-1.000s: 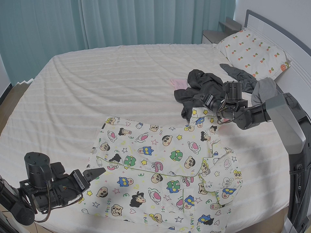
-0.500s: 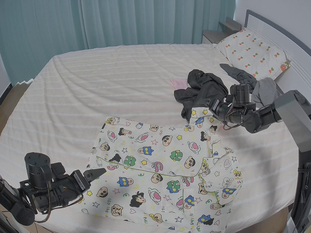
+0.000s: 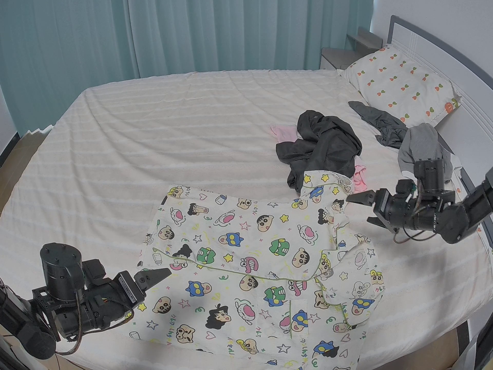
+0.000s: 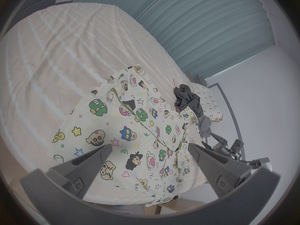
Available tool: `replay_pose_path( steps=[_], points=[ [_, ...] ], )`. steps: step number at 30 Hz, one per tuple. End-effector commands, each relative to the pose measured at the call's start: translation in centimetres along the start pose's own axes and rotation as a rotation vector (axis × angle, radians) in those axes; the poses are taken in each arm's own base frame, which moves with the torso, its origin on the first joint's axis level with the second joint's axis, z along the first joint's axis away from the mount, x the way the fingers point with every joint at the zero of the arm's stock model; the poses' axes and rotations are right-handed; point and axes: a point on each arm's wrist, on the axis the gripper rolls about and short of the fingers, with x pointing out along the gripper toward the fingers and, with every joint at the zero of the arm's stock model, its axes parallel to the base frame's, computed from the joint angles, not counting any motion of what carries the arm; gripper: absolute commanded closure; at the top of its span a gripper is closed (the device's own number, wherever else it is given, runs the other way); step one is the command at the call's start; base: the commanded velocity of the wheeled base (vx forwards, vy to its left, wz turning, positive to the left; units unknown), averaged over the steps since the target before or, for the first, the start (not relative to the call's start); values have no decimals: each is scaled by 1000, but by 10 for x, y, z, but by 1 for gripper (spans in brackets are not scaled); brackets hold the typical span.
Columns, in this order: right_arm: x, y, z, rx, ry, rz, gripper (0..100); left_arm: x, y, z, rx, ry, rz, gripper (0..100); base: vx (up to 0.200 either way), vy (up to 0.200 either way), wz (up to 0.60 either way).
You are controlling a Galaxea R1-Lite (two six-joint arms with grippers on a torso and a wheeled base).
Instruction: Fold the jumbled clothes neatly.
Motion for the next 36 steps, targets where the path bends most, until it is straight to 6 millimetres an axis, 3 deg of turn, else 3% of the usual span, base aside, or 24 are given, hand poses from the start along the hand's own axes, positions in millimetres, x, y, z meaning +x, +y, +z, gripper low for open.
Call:
replay_pose_path(
  steps=[1, 4, 11, 18, 28, 36],
  points=[
    [-65, -20, -25, -71, -26, -26, 0, 0, -1, -1, -12, -10, 9, 0, 0, 0, 0],
    [-72, -34, -41, -110, -1, -59, 0, 1, -1, 0, -49, -27, 14, 0, 0, 0, 0],
    [-81, -45, -65, -99, 34, -80, 0, 1, -1, -2, -71, -17, 19, 0, 0, 0, 0],
    [-88, -55, -86, -82, 96, -113, 0, 1, 0, -7, -62, 8, 28, 0, -200, 0, 0],
    [-92, -64, -105, -88, 175, -131, 0, 6, 10, -14, -63, 44, 91, 0, -200, 0, 0],
    [-88, -68, -113, -130, 229, -130, 0, 28, 30, -25, -61, 66, 269, 0, -100, 0, 0]
  ],
)
